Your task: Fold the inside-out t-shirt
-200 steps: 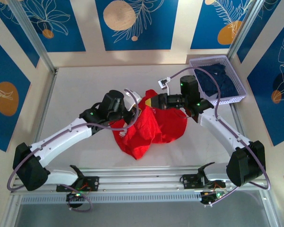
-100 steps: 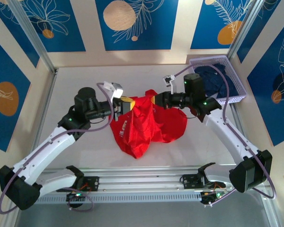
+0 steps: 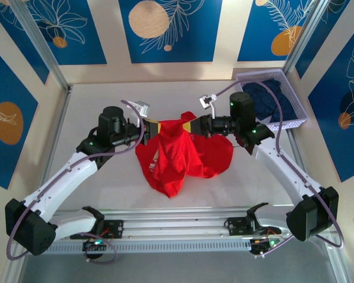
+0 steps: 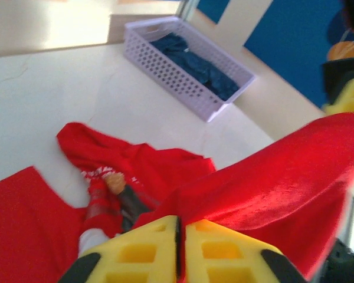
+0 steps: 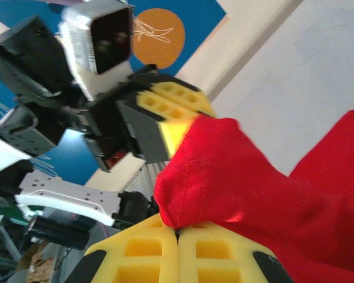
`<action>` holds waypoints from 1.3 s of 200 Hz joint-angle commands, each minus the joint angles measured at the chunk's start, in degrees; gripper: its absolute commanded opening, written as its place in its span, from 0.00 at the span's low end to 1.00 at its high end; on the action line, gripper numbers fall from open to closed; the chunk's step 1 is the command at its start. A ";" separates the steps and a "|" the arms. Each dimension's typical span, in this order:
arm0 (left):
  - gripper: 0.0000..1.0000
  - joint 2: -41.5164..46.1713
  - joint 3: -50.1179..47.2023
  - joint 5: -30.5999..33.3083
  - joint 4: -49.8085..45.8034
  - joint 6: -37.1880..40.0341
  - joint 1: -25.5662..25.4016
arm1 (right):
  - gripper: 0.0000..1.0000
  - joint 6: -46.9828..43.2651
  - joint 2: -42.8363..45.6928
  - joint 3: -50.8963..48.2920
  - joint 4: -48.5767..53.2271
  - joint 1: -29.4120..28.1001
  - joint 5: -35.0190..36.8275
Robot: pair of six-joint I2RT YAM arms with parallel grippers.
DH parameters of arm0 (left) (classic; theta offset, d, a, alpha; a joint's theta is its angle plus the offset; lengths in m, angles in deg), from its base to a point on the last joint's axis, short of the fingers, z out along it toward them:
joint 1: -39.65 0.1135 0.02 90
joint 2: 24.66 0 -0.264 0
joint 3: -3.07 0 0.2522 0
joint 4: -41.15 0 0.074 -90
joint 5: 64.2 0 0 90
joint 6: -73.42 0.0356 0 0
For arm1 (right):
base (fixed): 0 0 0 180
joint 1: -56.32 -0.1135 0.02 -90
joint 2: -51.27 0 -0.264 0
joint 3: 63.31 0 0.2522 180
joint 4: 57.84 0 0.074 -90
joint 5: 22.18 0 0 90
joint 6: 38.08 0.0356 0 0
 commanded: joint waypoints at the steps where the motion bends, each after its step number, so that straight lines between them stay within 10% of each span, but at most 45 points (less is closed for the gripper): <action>1: 0.18 0.13 2.58 4.67 -3.79 2.32 0.24 | 0.00 4.53 -1.07 -0.52 -6.84 -0.92 -4.74; 83: 0.57 4.40 2.46 12.91 -7.94 11.78 -9.77 | 0.00 5.53 -3.61 0.28 -7.04 -2.18 -2.96; 147: 0.66 -2.00 8.11 13.42 -8.01 14.33 -11.67 | 0.00 5.00 -3.71 0.02 -6.37 -2.88 -1.90; 196: 0.60 -2.62 8.26 24.18 -6.90 12.29 -11.74 | 0.00 3.53 -3.71 0.19 -4.92 -2.97 -1.25; 260: 0.30 -3.22 9.76 30.36 -8.84 10.78 -11.55 | 0.00 -0.20 -2.97 0.52 -1.10 -4.23 2.51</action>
